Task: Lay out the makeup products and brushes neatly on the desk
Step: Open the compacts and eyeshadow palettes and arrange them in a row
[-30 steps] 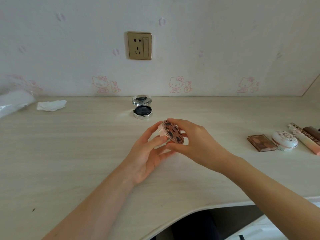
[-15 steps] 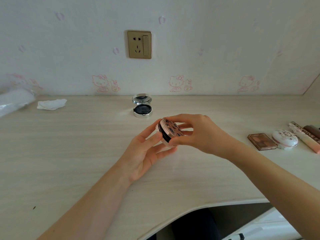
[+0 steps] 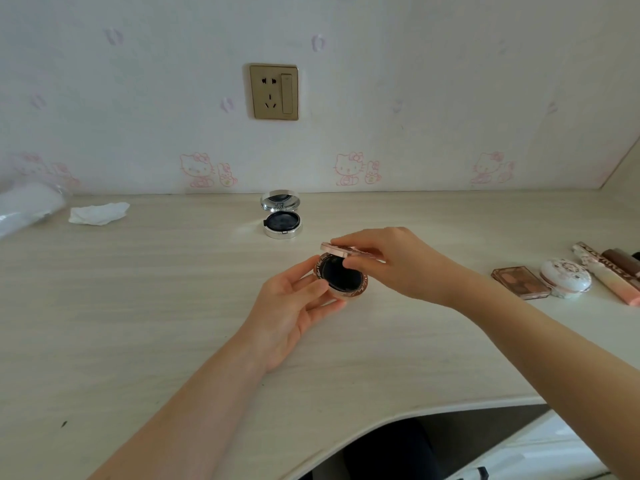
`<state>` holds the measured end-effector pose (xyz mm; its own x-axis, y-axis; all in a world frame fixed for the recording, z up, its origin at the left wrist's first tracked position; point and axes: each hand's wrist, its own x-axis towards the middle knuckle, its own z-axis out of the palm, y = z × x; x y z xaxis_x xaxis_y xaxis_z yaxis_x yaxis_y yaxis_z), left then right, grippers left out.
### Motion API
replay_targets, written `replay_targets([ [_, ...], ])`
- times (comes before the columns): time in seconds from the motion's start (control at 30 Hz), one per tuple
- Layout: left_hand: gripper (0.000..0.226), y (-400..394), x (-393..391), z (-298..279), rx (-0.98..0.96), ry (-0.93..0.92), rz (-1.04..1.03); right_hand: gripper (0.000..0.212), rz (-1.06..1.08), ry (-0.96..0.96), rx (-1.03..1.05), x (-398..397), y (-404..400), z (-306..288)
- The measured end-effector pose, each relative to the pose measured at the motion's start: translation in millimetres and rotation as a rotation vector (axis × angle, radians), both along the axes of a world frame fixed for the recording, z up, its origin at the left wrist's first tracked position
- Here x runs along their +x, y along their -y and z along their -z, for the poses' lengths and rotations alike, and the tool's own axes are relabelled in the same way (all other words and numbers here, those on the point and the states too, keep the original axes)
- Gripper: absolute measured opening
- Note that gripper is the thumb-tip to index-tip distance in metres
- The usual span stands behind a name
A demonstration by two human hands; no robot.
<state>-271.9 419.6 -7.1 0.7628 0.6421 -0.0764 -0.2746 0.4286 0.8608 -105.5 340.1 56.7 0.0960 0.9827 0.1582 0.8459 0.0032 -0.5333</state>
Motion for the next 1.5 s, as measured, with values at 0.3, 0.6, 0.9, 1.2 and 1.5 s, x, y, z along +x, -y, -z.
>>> replay_targets([
  [0.3,0.036,-2,2,2,-0.132,0.021,-0.042,0.026,0.014,0.007,0.026,8,-24,-6],
  [0.6,0.038,-1,0,5,0.539,-0.424,-0.301,0.026,-0.002,0.076,-0.033,12,-40,-2],
  [0.9,0.045,2,1,18,1.313,-0.752,-0.334,0.027,-0.029,0.121,-0.099,10,-38,14],
  [1.2,0.036,2,2,24,1.383,-0.792,-0.271,0.027,-0.039,0.141,-0.108,10,-42,12],
  [1.5,0.036,1,1,27,1.339,-0.788,-0.283,0.028,-0.073,0.197,-0.123,9,-37,15],
])
